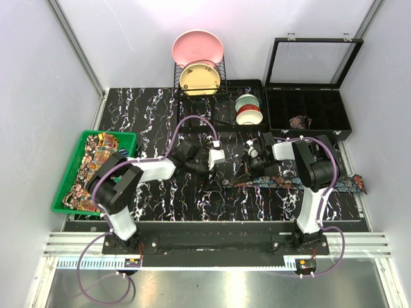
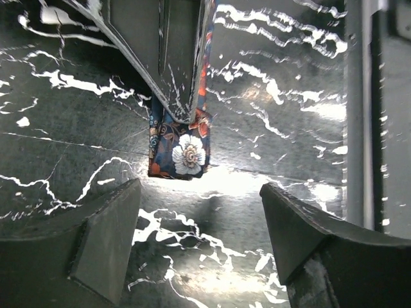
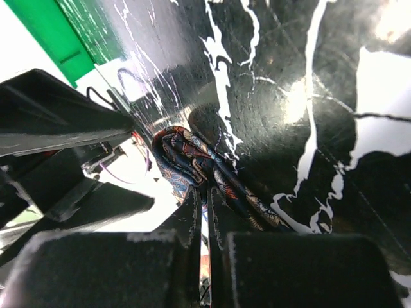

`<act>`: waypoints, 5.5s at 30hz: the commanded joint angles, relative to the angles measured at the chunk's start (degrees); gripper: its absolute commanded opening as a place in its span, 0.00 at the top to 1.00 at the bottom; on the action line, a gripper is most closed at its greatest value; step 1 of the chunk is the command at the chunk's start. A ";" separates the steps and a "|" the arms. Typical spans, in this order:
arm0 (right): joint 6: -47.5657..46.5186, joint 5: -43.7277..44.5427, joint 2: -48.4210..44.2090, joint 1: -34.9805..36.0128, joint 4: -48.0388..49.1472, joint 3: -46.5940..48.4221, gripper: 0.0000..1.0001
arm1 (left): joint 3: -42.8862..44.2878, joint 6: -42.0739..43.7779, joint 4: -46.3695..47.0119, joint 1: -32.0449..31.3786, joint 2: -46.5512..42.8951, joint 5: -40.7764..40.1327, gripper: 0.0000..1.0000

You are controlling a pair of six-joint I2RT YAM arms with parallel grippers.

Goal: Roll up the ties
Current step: Roll the tie at the center of the board.

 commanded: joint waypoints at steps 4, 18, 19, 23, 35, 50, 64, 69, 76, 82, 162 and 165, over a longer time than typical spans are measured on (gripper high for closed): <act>-2.27 18.89 4.21 0.29 -5.58 0.01 1.00 | 5.97 8.80 0.77 -3.04 5.95 -2.28 0.27; -2.89 18.81 3.94 0.20 -5.67 0.19 1.00 | 5.45 6.69 -0.37 -4.45 4.48 -5.99 0.71; -2.89 18.71 3.95 0.29 -5.58 0.36 1.00 | 6.85 6.78 -2.63 -5.06 4.29 -6.25 0.75; -3.42 16.88 3.25 0.38 -5.49 1.15 0.99 | 11.24 9.41 -11.61 -7.70 5.17 -11.51 0.88; -7.55 10.64 -5.81 0.29 -6.55 1.51 0.69 | 14.07 13.55 -21.82 -8.76 8.77 -19.96 0.98; -1.58 -0.09 -7.39 0.47 2.85 -2.44 0.63 | 16.17 14.60 -24.01 -9.11 9.92 -20.84 1.00; -4.12 10.61 -4.85 1.52 -1.62 0.01 1.00 | 14.86 14.78 -23.49 -9.02 7.19 -19.70 0.71; -4.39 14.22 -3.70 1.61 -2.68 0.54 1.00 | 15.03 13.98 -23.14 -9.02 5.52 -17.24 0.54; -5.53 17.66 -2.91 1.61 -3.91 0.80 1.00 | 11.70 10.13 -16.55 -6.74 -0.09 -12.93 0.25; -6.76 19.15 -2.56 1.61 -4.70 0.54 1.00 | 8.88 7.48 -9.61 -3.13 0.59 -5.82 0.25; -6.41 15.28 -0.89 7.58 -1.10 -3.33 1.00 | -8.16 9.68 -3.36 -2.78 -12.38 -9.58 0.26; -6.94 15.55 -1.59 7.50 -1.01 -3.85 1.00 | -9.13 10.72 -3.63 -2.61 -15.30 -9.77 0.25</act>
